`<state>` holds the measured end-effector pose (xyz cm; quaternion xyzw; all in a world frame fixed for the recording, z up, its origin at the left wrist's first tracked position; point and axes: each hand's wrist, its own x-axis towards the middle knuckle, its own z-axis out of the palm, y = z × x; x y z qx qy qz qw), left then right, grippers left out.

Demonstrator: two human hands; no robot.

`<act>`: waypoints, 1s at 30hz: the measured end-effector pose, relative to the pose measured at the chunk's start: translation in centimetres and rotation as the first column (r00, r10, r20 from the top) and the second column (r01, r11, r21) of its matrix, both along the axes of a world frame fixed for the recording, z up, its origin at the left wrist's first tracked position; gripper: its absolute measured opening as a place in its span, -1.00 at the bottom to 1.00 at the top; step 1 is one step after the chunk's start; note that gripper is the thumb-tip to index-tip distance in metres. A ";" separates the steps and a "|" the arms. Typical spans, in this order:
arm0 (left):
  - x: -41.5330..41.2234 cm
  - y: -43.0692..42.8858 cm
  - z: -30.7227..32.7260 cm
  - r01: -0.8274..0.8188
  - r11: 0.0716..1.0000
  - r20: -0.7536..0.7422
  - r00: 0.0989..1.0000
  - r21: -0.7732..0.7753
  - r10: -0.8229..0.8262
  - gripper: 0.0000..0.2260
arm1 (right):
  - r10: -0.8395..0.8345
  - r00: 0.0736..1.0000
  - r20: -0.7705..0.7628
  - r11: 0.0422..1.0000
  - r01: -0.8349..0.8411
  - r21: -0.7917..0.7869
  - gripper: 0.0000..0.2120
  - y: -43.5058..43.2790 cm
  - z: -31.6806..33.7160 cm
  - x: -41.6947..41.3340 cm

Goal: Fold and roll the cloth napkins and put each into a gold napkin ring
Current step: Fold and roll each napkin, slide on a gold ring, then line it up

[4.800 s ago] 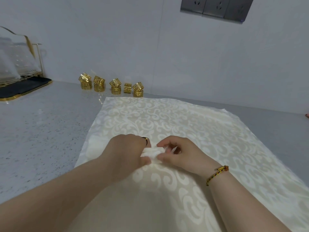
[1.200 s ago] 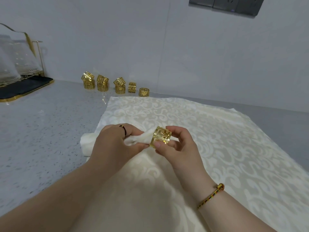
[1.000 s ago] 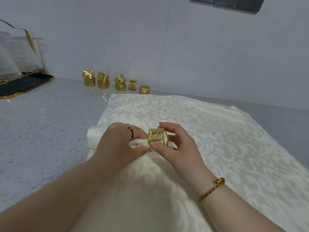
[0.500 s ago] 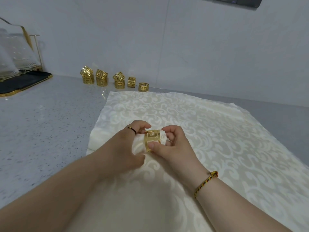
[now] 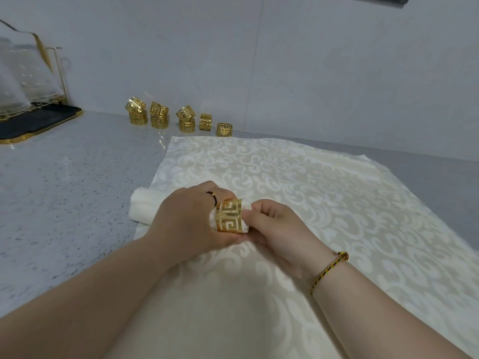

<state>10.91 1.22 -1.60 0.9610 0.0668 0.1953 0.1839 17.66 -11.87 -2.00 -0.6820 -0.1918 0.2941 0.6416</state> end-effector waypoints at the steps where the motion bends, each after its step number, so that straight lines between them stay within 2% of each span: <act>1: -0.1 0.0 0.2 0.003 1.000 -0.019 1.000 0.002 -0.003 -0.35 | -0.009 1.000 0.015 1.000 0.009 -0.002 -0.75 0.0 0.0 0.0; 9: -0.8 1.5 0.7 -0.063 0.998 -0.138 0.988 0.005 0.063 -0.60 | -0.135 0.982 -0.131 0.984 0.149 0.102 -0.73 -1.3 1.7 1.0; 12: -1.1 2.1 1.0 -0.096 0.995 -0.170 0.981 -0.004 0.094 -0.71 | -0.185 0.973 -0.139 0.974 0.200 0.107 -0.74 -2.1 2.2 1.8; 15: -1.2 2.1 0.9 -0.106 0.994 -0.197 0.975 -0.002 0.104 -0.72 | -0.152 0.977 -0.148 0.982 0.166 0.088 -0.77 -2.4 2.1 2.1; 19: -0.9 1.8 0.8 -0.111 0.991 -0.190 0.974 0.080 0.125 -0.66 | -0.098 0.980 -0.175 0.993 0.109 0.055 -0.83 -1.9 1.7 1.7; 21: -0.9 1.9 0.8 -0.117 0.989 -0.194 0.972 0.094 0.133 -0.64 | -0.120 0.984 -0.130 0.992 0.123 0.014 -0.87 -1.8 1.6 1.6; 23: -0.8 1.9 0.8 -0.108 0.985 -0.196 0.972 0.134 0.133 -0.62 | -0.167 0.984 0.057 0.983 0.170 -0.063 -0.86 -1.9 1.6 1.6; 24: -0.8 1.8 0.8 -0.097 0.982 -0.203 0.971 0.160 0.129 -0.61 | -0.151 0.960 0.237 0.975 0.184 -0.124 -0.78 -2.0 1.6 1.5; 25: -0.7 1.6 0.8 -0.084 0.979 -0.209 0.970 0.184 0.123 -0.60 | -0.075 0.885 0.459 0.959 0.190 -0.209 -0.63 -2.1 1.5 1.4; 26: -0.6 1.4 0.7 -0.073 0.976 -0.209 0.971 0.203 0.116 -0.59 | 0.042 0.755 0.655 0.932 0.207 -0.298 -0.47 -2.0 1.3 1.0; 27: -0.4 1.2 0.7 -0.060 0.974 -0.207 0.973 0.219 0.107 -0.58 | 0.142 0.586 0.798 0.910 0.240 -0.339 -0.35 -1.7 1.1 0.7; 28: -0.4 0.9 0.6 -0.049 0.972 -0.202 0.974 0.231 0.098 -0.58 | 0.210 0.428 0.879 0.902 0.262 -0.343 -0.28 -1.3 0.8 0.4; 29: -0.2 0.7 0.5 -0.039 0.970 -0.198 0.976 0.239 0.088 -0.56 | 0.258 0.332 0.907 0.900 0.258 -0.350 -0.25 -1.1 0.5 0.1; 30: -0.2 0.6 0.4 -0.031 0.970 -0.196 0.977 0.239 0.079 -0.55 | 0.290 0.295 0.911 0.897 0.248 -0.366 -0.27 -0.9 0.3 0.0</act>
